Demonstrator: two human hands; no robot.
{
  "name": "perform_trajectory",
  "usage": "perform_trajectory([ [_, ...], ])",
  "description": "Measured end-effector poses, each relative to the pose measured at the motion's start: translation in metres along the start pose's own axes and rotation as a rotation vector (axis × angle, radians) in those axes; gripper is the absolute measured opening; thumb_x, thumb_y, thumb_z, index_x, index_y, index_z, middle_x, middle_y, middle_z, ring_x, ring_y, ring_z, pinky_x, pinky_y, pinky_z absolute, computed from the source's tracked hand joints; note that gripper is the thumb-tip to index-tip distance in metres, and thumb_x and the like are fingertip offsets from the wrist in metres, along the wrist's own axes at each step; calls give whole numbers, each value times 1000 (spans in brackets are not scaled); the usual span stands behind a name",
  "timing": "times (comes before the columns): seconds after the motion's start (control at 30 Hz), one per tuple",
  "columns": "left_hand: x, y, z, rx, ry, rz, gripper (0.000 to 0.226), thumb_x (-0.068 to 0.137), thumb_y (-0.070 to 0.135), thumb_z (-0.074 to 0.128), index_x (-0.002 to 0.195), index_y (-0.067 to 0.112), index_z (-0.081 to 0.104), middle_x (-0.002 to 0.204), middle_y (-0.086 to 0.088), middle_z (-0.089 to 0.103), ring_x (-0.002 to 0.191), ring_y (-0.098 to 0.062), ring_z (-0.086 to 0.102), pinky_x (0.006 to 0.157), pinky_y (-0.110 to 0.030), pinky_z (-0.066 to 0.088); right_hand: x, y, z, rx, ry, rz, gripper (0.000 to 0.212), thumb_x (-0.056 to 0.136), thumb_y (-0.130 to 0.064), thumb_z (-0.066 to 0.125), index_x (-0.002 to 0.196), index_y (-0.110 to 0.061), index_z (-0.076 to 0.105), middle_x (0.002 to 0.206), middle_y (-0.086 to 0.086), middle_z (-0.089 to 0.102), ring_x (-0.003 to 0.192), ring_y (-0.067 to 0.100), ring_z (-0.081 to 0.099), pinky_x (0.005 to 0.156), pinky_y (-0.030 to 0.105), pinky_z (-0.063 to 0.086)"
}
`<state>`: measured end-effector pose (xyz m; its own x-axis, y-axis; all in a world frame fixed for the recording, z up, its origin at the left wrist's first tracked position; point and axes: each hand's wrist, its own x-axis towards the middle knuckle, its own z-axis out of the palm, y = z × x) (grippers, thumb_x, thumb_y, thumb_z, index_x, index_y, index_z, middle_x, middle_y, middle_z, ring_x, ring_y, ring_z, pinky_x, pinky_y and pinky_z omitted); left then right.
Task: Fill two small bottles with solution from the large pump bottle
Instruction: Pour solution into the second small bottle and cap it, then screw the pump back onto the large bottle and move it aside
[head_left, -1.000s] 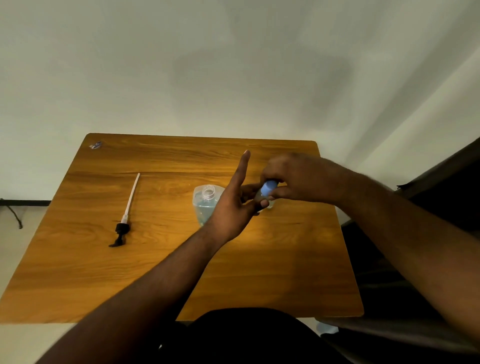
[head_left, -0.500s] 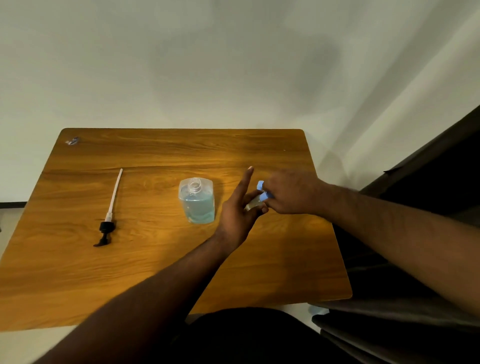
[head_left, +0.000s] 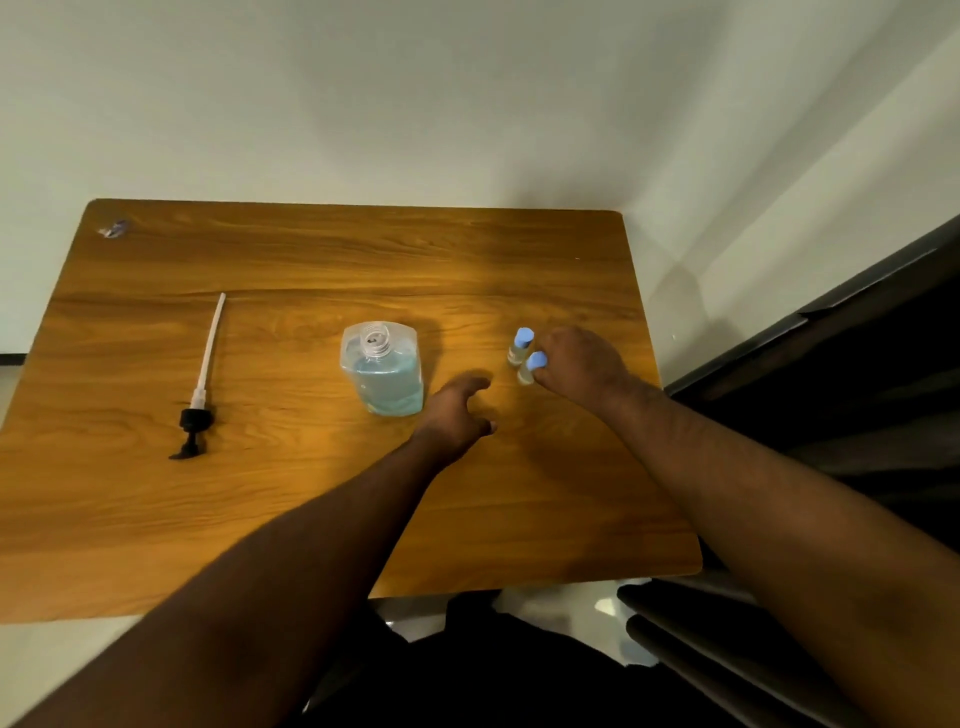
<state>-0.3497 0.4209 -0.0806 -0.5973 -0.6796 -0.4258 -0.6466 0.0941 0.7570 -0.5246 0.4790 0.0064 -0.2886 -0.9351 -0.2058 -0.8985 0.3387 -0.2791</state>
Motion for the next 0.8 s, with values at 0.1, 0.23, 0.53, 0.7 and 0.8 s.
perform_trajectory([
  [0.1, 3, -14, -5, 126, -68, -37, 69, 77, 17, 81, 139, 17, 50, 146, -7, 48, 132, -23, 48, 105, -30, 39, 4, 2, 12, -1, -29, 31, 24, 86, -24, 63, 105, -9, 63, 104, 9, 66, 93, 24, 61, 74, 32, 49],
  [0.23, 0, -21, -6, 254, -89, -30, 68, 80, 19, 79, 140, 17, 48, 147, -8, 46, 133, -25, 45, 110, -35, 39, 4, 6, 24, 27, -51, 60, 19, 85, -27, 63, 95, -12, 63, 97, 7, 66, 87, 23, 61, 71, 35, 49],
  [0.53, -36, -48, -9, 818, -145, 73, 53, 92, 24, 61, 139, 21, 38, 149, -10, 33, 132, -35, 38, 99, -53, 43, -13, -7, 20, -52, 99, -86, 33, 79, -33, 71, 102, -10, 66, 101, 8, 67, 95, 26, 60, 73, 38, 54],
  [0.7, -70, -90, -20, 841, -93, 94, 49, 95, 36, 49, 139, 22, 32, 144, -10, 34, 126, -36, 40, 92, -53, 44, -37, -46, 41, -16, 37, -352, 27, 81, -20, 70, 103, -5, 68, 100, 14, 67, 98, 31, 60, 82, 42, 50],
  [0.8, -83, -113, -44, 795, -68, 47, 48, 95, 37, 48, 139, 24, 33, 143, -9, 34, 125, -35, 41, 90, -51, 45, -34, -83, 69, 10, -99, -387, 29, 86, -19, 64, 110, -4, 66, 108, 15, 65, 107, 31, 56, 91, 43, 47],
])
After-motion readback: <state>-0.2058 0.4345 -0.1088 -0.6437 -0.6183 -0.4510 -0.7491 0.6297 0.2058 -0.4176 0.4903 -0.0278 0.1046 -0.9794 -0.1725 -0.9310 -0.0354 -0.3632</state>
